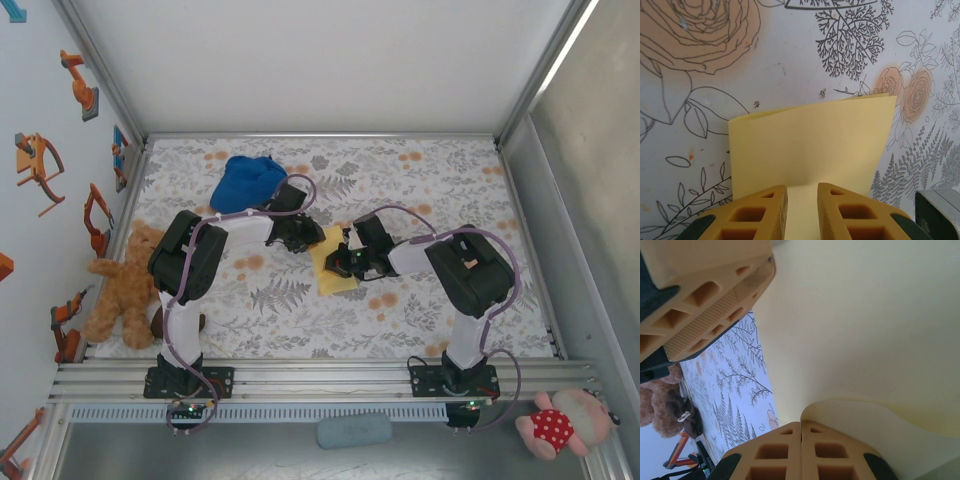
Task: Fold a paper plane with a square sheet of paper (pick it up from the middle)
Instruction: Second fold the triangle at the center of the table.
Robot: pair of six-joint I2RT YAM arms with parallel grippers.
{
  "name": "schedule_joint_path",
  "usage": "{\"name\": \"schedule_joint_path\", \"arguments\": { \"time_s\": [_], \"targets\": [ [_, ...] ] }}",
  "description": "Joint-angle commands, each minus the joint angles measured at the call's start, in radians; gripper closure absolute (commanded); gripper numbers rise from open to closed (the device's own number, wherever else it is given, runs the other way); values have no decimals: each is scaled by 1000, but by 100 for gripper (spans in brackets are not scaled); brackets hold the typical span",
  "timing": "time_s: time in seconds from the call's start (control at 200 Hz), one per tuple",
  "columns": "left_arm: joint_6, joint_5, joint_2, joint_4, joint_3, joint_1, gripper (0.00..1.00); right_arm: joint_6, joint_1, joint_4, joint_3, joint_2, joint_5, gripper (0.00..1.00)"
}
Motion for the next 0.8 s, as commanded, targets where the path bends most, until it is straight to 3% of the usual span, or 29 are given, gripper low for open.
{"name": "schedule_joint_path", "arguments": {
  "time_s": [0.0, 0.401, 0.796],
  "targets": [
    [5, -3, 21, -39, -25, -2, 75, -10, 8, 22, 14, 19, -1, 100],
    [3, -1, -1, -43, -22, -1, 75, -14, 8, -82, 29, 53, 38, 98],
    [5, -51, -149, -63, -30, 40, 74, -29, 7, -147, 26, 57, 59, 73]
  ]
}}
